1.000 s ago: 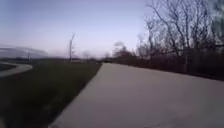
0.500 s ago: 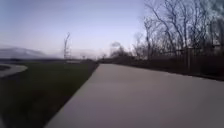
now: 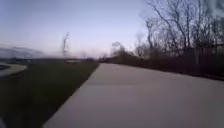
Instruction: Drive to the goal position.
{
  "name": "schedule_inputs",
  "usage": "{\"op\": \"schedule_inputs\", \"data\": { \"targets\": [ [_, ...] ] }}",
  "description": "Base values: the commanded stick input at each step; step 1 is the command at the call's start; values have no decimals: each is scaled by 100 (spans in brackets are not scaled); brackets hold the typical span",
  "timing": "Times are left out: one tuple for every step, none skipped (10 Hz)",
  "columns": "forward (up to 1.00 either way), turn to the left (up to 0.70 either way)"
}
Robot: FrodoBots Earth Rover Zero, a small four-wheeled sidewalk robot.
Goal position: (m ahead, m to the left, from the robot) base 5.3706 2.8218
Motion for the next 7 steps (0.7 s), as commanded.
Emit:
{"op": "schedule_inputs", "data": {
  "targets": [
    [100,0],
    [100,0],
    [100,0],
    [100,0],
    [100,0],
    [100,0],
    [100,0]
  ]
}}
